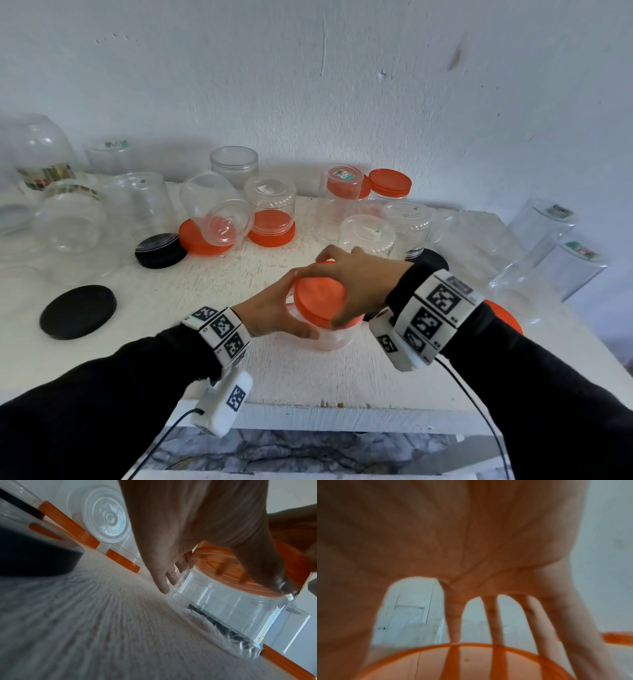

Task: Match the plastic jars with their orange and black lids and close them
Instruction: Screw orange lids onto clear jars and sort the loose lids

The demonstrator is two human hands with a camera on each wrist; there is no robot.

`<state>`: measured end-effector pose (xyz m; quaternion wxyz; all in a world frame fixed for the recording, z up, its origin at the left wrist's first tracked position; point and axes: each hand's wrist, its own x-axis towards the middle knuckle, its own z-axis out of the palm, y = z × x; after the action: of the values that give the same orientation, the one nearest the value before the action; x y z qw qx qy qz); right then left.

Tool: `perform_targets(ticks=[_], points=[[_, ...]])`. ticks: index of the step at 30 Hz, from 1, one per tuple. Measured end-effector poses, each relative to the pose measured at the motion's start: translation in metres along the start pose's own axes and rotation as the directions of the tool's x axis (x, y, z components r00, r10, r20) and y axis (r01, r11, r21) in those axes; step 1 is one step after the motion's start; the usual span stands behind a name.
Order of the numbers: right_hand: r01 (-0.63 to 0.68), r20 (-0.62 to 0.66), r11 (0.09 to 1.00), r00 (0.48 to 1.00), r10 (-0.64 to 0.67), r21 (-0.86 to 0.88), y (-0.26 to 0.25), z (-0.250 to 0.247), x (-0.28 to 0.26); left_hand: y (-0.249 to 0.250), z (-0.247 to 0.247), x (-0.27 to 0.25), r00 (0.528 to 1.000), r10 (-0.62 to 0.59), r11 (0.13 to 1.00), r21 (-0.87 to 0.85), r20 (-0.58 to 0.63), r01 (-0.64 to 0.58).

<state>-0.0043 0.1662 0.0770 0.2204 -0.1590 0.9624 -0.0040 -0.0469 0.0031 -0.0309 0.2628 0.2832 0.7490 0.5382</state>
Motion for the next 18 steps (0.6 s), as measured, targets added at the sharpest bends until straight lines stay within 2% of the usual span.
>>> perform_targets(ticks=[3, 5, 7, 9, 11, 15, 17, 18], points=[[-0.146, -0.132, 0.984, 0.982, 0.132, -0.099, -0.01, 0.006, 0.001, -0.001, -0.001, 0.0, 1.0, -0.026, 1.0, -0.015, 0.009, 0.026], [-0.169, -0.159, 0.975, 0.976, 0.146, -0.146, -0.011, 0.008, 0.001, 0.0, -0.001, 0.0, 0.999, -0.033, 0.999, -0.019, 0.007, 0.033], [-0.08, -0.089, 0.994, 0.993, 0.074, -0.072, -0.008, 0.005, 0.0, 0.001, 0.0, 0.0, 1.0, -0.028, 1.0, -0.004, -0.004, 0.027], [0.027, 0.033, 0.999, 0.999, -0.027, 0.022, -0.003, 0.0, -0.001, 0.0, 0.0, 0.0, 1.0, -0.012, 1.0, 0.019, -0.011, 0.013], [0.048, 0.059, 0.999, 0.997, -0.05, 0.021, 0.0, -0.001, 0.0, -0.001, 0.0, -0.001, 1.0, -0.002, 1.0, 0.022, -0.009, 0.002], [-0.11, -0.133, 0.989, 0.986, 0.096, -0.103, -0.008, 0.006, 0.003, -0.002, -0.001, -0.001, 1.0, -0.015, 1.0, -0.012, 0.009, 0.015], [-0.152, -0.17, 0.981, 0.977, 0.13, -0.121, -0.01, 0.007, 0.004, -0.002, -0.001, -0.001, 1.0, -0.019, 1.0, -0.009, 0.008, 0.019], [-0.141, -0.148, 0.987, 0.981, 0.129, -0.072, -0.009, 0.006, 0.004, -0.001, -0.001, -0.001, 1.0, -0.019, 1.0, -0.001, 0.006, 0.019]])
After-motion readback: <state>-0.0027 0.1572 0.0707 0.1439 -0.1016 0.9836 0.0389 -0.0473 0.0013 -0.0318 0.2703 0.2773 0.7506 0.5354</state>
